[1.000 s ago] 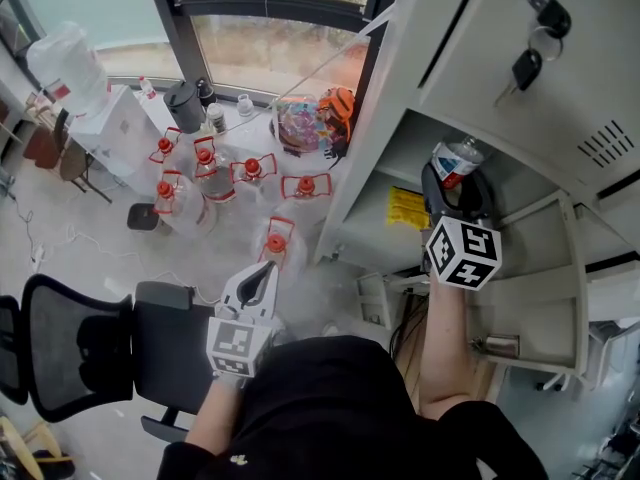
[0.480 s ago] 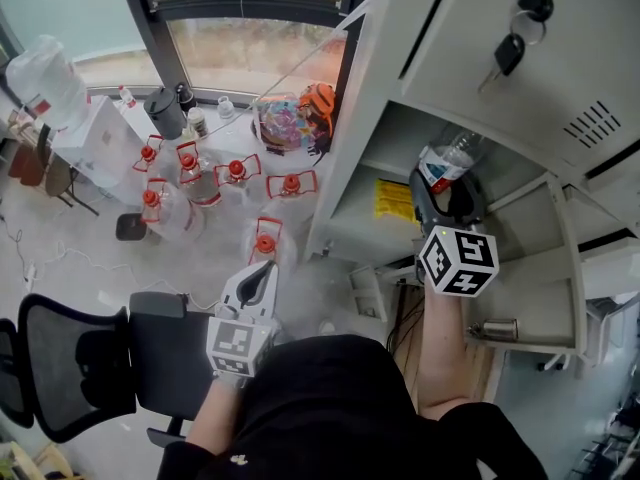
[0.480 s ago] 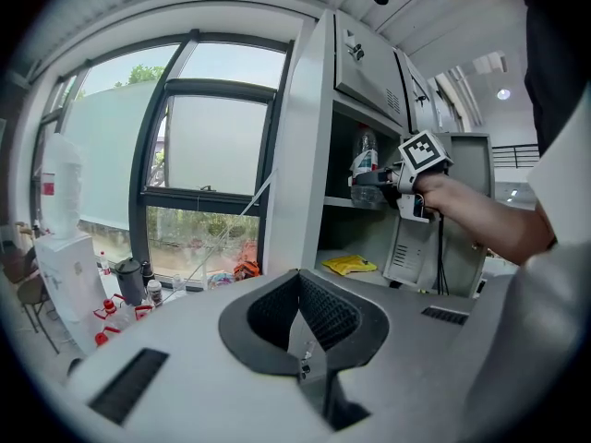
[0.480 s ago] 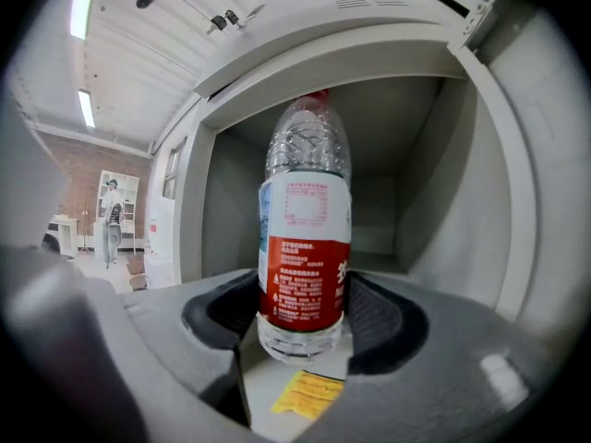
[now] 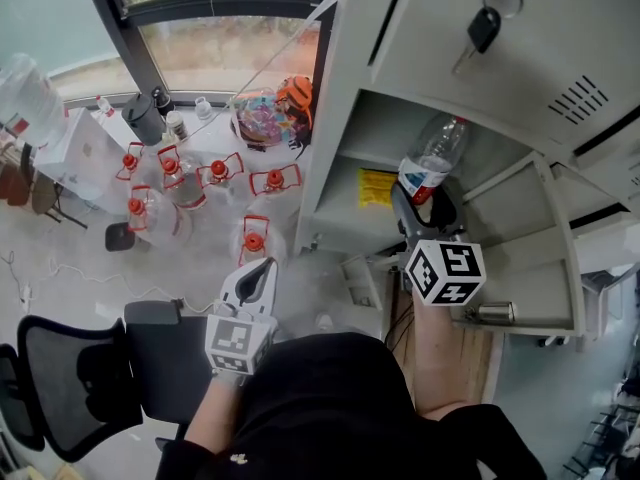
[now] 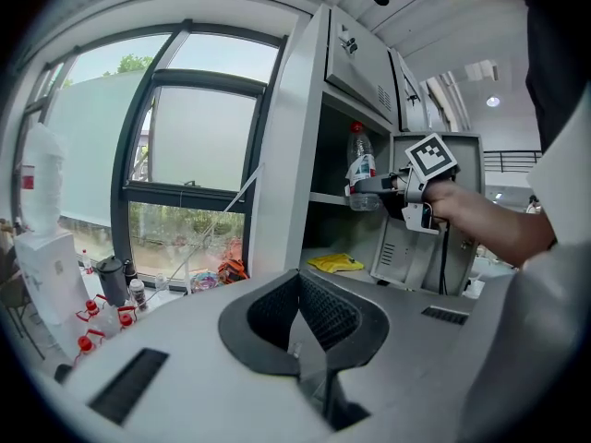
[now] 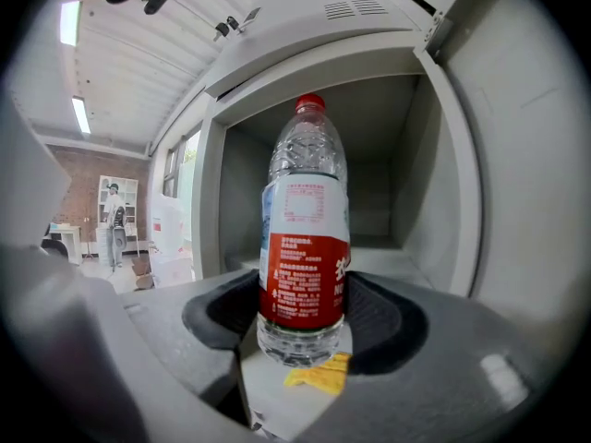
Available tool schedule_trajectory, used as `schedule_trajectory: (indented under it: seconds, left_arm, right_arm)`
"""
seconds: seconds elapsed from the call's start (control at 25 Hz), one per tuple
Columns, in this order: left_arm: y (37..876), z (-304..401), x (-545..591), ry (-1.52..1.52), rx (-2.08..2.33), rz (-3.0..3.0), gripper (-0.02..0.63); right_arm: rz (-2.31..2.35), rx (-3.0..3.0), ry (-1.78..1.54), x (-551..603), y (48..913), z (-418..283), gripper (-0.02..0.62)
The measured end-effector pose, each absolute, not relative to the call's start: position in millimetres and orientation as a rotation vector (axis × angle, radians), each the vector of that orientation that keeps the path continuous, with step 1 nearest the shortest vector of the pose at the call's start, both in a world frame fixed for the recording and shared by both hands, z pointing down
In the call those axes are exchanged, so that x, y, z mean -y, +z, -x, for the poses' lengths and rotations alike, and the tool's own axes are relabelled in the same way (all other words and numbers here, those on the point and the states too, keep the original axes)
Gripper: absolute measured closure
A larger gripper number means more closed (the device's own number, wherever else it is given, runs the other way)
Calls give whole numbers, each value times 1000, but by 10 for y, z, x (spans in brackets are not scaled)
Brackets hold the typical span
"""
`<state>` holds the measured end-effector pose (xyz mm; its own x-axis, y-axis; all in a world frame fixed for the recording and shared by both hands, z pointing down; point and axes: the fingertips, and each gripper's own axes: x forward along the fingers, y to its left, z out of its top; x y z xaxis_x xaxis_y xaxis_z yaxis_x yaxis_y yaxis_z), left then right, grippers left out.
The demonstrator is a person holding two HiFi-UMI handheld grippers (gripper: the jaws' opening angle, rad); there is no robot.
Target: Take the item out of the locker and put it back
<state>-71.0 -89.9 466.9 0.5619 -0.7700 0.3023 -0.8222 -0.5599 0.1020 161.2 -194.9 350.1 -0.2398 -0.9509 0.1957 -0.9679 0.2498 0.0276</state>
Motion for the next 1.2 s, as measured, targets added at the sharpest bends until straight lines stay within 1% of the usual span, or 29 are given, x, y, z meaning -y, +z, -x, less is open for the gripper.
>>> schedule_trajectory:
  seconds: [0.6,1.2]
  left_arm:
    - [4694,307,1001,371,1145,-2657,591]
    - [4730,-127,1013,417,931,-2752,591]
  right_arm:
    - [-1766,2414,223,1407,3959,-1576,322]
    - [-1753,2361,346,823,4469,-1644,322]
